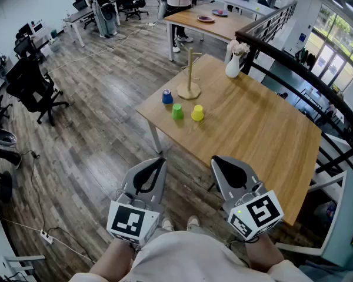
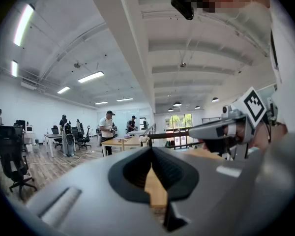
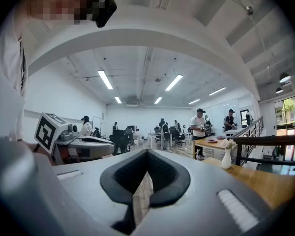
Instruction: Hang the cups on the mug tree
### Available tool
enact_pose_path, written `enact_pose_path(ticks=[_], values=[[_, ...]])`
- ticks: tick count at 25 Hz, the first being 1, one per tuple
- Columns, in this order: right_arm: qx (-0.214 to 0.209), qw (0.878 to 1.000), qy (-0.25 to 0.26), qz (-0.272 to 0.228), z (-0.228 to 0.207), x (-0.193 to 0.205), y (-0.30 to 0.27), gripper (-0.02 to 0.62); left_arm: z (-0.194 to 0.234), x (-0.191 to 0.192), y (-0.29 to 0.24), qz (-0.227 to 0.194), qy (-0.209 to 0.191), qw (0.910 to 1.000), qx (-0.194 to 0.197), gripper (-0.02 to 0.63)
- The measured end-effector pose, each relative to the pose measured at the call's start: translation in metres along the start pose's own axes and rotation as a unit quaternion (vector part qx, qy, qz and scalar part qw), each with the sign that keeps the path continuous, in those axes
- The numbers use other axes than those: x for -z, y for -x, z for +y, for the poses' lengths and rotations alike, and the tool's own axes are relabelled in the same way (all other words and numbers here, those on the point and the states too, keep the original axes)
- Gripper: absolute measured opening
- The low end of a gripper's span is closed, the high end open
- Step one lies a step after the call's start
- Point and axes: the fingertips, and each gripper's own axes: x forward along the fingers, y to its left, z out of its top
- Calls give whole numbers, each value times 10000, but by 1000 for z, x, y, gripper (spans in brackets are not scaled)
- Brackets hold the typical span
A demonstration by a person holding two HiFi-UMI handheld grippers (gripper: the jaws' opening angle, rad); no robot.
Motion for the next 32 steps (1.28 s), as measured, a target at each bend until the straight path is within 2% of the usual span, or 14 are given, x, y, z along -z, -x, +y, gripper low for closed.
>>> enact_pose_path(ticks=[6,11,20,25,32], values=[[99,9995,-206,-195,-7,-1,1,-2,-4,1,-8,-37,-230,9997,1,2],[165,9995,-244,-132,-17,4,2,0,-8,1,-16,1,-115,9999,24,2],[-42,9995,-326,17,-32,21,2,0,-25,11,-33,150,-87,9998,-18,2],[-199,9991,-380,-29,-42,26,2,0,-32,17,-43,243,-69,9995,-165,2],[-385,9987,-316,-45,-57,26,0,0,-38,16,-50,152,-128,9989,-419,2]])
